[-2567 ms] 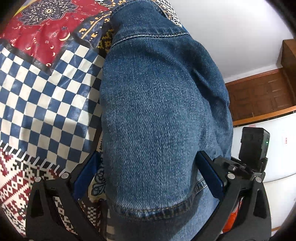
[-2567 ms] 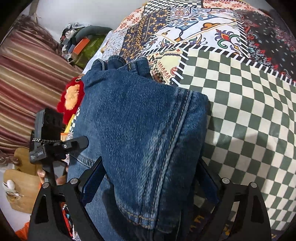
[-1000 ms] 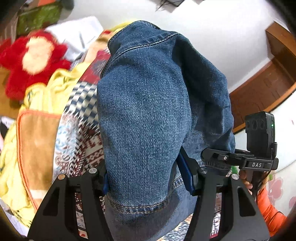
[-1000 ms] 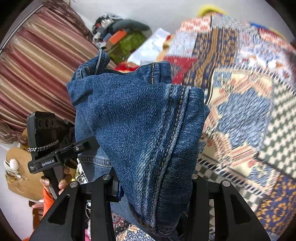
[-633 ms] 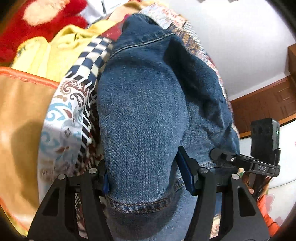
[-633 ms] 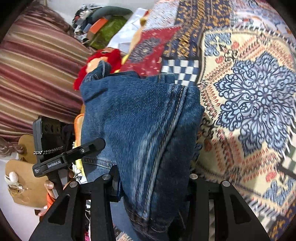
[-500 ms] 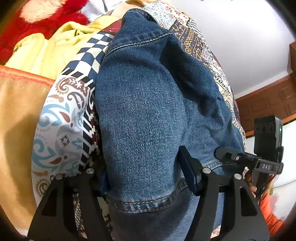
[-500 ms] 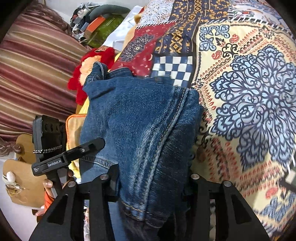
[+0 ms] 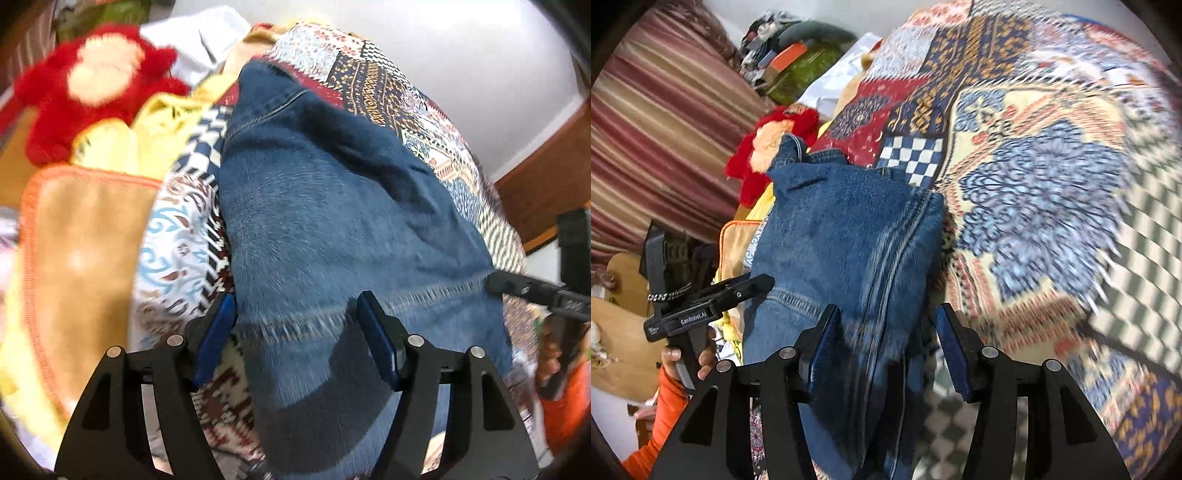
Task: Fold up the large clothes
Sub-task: 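Open both grippers and pull them back from the folded jacket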
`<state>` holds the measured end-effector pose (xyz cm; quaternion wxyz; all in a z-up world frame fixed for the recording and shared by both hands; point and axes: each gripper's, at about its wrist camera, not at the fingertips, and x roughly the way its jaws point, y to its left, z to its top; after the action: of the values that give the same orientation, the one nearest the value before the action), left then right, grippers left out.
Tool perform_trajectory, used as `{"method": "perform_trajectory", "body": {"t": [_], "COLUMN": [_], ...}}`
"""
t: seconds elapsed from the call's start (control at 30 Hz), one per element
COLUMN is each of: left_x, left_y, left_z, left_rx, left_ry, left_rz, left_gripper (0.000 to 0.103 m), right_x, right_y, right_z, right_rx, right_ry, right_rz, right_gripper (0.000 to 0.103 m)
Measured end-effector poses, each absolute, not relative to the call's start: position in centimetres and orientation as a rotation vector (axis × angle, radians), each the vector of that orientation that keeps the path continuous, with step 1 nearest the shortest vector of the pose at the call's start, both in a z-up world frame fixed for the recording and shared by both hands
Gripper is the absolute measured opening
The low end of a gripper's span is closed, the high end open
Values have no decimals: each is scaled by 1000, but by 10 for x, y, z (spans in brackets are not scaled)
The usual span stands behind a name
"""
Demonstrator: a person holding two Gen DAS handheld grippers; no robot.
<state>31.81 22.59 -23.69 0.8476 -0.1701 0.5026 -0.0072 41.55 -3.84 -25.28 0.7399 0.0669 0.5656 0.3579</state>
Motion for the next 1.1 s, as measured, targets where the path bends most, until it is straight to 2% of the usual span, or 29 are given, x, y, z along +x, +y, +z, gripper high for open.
{"method": "perform_trajectory", "body": {"t": [0.2, 0.6, 0.9, 1.1], "left_x": [279, 163, 78, 55], "left_y": [201, 131, 82, 63], "left_z": [-180, -24, 12, 9], "left_rx": [-252, -168, -72, -52], "left_ry": [936, 454, 189, 149], "left_rz": [-16, -20, 104, 139], "left_gripper": [68, 68, 68, 68], "right_x": [368, 235, 129, 78], "right_y": [-61, -101, -125, -125], "right_z": [-191, -31, 28, 31], "right_rx": [89, 95, 91, 66], "right_ry": [1073, 580, 303, 209], "right_rz": [738, 760, 775, 744], "right_gripper": [50, 50, 50, 50]}}
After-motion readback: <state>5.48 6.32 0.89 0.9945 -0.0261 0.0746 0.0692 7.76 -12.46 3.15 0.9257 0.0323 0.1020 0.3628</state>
